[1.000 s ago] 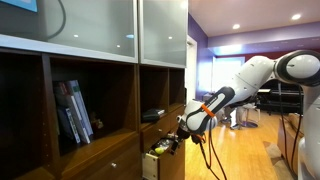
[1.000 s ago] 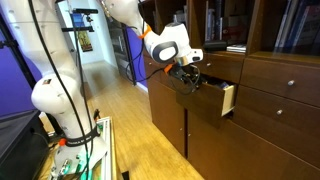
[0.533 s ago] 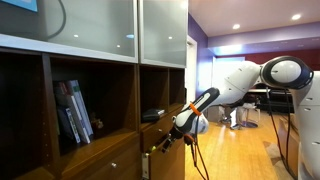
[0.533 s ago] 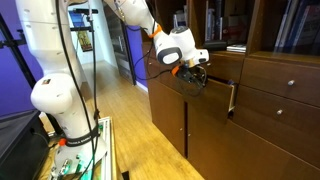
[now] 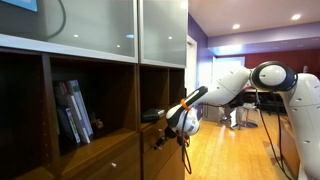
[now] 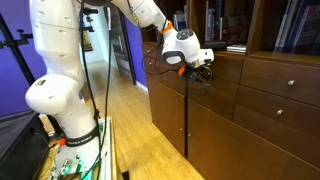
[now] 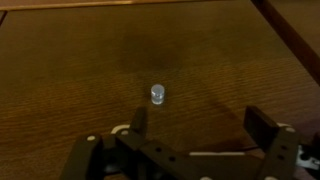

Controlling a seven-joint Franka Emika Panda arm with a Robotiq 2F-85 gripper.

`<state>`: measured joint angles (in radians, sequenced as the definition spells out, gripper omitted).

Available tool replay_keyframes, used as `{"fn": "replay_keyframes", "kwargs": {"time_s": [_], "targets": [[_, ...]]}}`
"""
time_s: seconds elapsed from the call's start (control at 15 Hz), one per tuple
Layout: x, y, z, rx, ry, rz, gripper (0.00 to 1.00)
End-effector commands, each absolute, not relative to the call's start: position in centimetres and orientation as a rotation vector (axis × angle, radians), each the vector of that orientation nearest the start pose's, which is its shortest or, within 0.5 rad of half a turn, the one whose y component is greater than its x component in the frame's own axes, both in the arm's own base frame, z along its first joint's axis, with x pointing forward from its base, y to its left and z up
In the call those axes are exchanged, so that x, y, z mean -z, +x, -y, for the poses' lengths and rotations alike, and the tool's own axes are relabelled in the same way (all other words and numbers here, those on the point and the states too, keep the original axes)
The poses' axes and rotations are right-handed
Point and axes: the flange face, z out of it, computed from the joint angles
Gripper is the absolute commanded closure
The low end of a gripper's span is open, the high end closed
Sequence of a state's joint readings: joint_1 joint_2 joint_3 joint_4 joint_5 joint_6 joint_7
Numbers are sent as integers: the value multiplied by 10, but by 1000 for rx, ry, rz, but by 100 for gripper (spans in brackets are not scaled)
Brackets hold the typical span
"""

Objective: Close the opened middle cabinet drawer

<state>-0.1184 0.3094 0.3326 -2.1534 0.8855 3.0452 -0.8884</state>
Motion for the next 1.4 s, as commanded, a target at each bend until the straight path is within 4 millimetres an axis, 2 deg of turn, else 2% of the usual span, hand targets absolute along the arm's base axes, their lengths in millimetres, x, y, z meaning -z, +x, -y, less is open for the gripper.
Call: {"fn": "replay_keyframes", "kwargs": {"time_s": [0.0,0.27,0.4,0.6,0.8,1.0,1.33], "targets": [[-301,605,-60,945,-2717,272,0],[-285,584,-49,809,-2753,322,0],[-278,561,-38,661,-2793,273,0],[-282,536,-16,512,-2883,220,0],[-311,517,-4,414,-2951,166,0],[-363,499,-5,436,-2953,133,0],[-445,462,-10,457,-2891,191,0]]}}
